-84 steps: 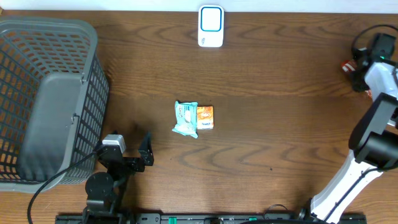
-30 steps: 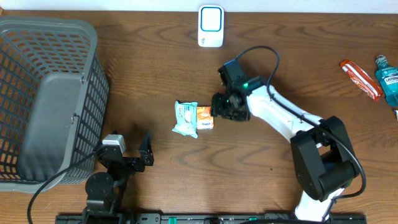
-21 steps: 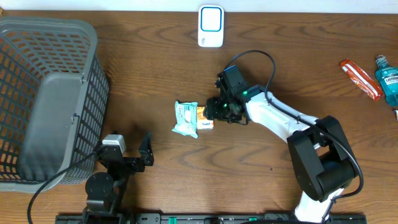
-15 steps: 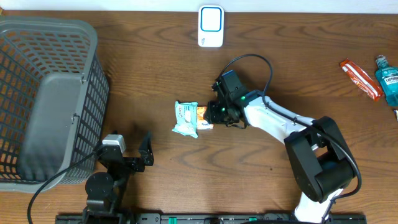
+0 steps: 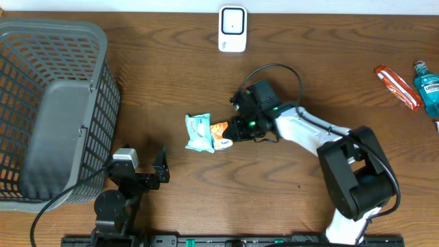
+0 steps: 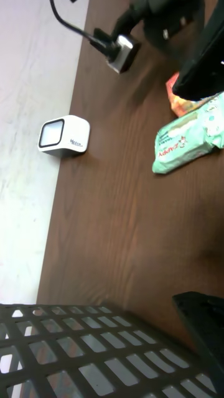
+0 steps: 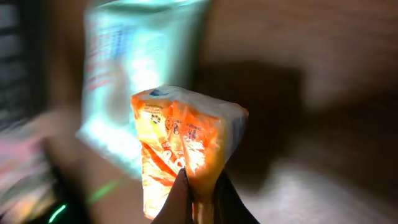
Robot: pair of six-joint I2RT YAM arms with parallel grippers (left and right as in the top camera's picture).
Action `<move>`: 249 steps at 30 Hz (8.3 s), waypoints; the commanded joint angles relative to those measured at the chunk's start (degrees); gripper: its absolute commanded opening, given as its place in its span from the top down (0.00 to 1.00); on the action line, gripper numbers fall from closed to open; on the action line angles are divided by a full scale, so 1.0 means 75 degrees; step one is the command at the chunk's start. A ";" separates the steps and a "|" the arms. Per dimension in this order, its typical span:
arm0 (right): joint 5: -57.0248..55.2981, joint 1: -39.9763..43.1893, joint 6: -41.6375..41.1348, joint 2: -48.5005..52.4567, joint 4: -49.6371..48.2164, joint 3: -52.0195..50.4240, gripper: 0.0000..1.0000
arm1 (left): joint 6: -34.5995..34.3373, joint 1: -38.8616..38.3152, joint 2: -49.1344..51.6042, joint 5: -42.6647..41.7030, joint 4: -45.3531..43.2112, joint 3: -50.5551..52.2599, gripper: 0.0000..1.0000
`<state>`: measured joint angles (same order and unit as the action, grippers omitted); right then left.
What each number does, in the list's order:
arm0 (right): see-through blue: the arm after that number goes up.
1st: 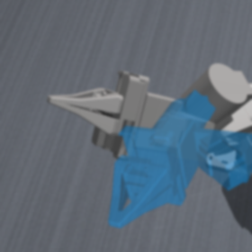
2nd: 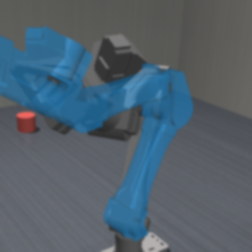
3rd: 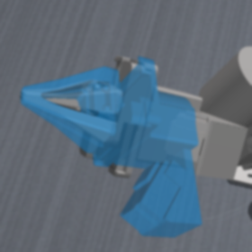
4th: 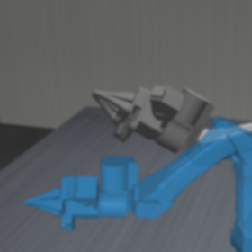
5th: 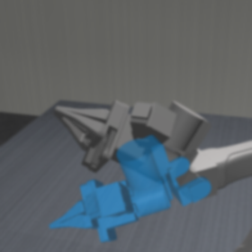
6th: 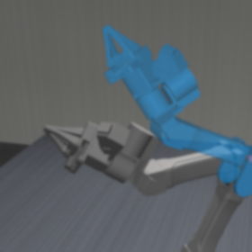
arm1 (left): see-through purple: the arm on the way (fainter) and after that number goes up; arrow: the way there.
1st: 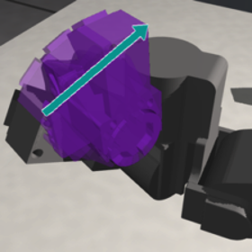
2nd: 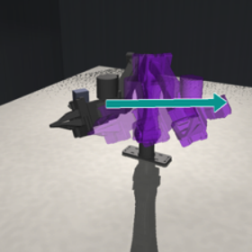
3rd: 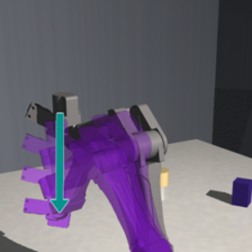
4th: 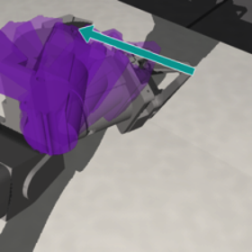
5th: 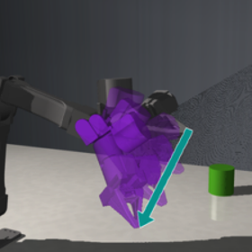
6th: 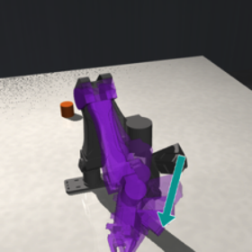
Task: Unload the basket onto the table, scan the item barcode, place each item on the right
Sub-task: 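Move the right gripper to the orange pack and grasp it, then lift the orange pack and hold it at the white scanner, then carry the orange pack to the right edge and release it, then reach the right gripper to the green wipes pack and grasp it, then lift the green wipes pack and hold it at the white scanner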
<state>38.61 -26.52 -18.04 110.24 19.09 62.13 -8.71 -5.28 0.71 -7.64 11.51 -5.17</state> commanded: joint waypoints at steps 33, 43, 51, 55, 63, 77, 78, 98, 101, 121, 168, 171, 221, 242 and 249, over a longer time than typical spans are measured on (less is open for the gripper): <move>0.3325 0.1306 0.5557 0.0058 -0.0189 -0.0041 0.99 | 0.0102 0.0038 -0.0015 -0.0122 0.0047 0.0189 0.02; 0.1941 0.1378 0.5132 0.0029 -0.2256 0.0326 0.99 | 0.0102 0.0038 -0.0015 -0.0122 0.0050 0.0189 0.02; -0.1399 0.1067 0.6009 0.0038 -0.2174 0.1545 0.99 | 0.0102 0.0038 -0.0015 -0.0122 0.0047 0.0189 0.02; -0.2920 0.0804 0.6843 0.0067 -0.2177 0.2055 0.99 | 0.0102 0.0038 -0.0015 -0.0122 0.0050 0.0189 0.02; -0.4660 0.0769 0.7903 0.1020 -0.2215 0.3858 0.99 | 0.0102 0.0038 -0.0015 -0.0122 0.0050 0.0189 0.02; -0.6618 0.0644 0.9477 0.3838 -0.1923 0.7711 0.99 | 0.0102 0.0038 -0.0015 -0.0122 0.0047 0.0189 0.02; -0.6615 0.0641 0.9477 0.3885 -0.2002 0.7720 0.99 | 0.0102 0.0038 -0.0015 -0.0122 0.0050 0.0189 0.02; -0.7073 0.0618 0.8040 0.3013 0.0017 0.7720 0.99 | 0.0102 0.0038 -0.0015 -0.0122 0.0050 0.0189 0.02; -0.7414 0.0868 0.7216 0.2358 0.1154 0.7720 0.99 | 0.0102 0.0038 -0.0015 -0.0122 0.0047 0.0189 0.02; -1.0133 0.4884 0.0341 0.1376 0.6811 0.6411 0.99 | 0.0102 0.0038 -0.0015 -0.0122 0.0047 0.0189 0.02; -0.4488 -0.0542 -0.0221 0.1472 0.6137 0.6490 0.08 | 0.0102 0.0038 -0.0015 -0.0122 0.0050 0.0189 0.02; -0.4928 -0.1201 -0.0221 0.1580 0.5977 0.6484 0.10 | 0.0102 0.0038 -0.0015 -0.0122 0.0050 0.0189 0.02; -0.4109 -0.2407 0.1093 0.3005 0.7291 0.8038 0.99 | 0.0102 0.0038 -0.0015 -0.0122 0.0050 0.0189 0.02; 0.6088 0.0831 0.7102 0.2792 1.0453 0.7449 0.99 | 0.0102 0.0038 -0.0015 -0.0122 0.0050 0.0189 0.02; 0.6781 0.0766 0.6408 0.2792 1.0453 0.7449 0.99 | 0.0102 0.0038 -0.0015 -0.0122 0.0050 0.0189 0.02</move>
<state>83.31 -20.56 31.75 132.40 97.43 118.30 -8.71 -5.28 0.71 -7.64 11.51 -5.17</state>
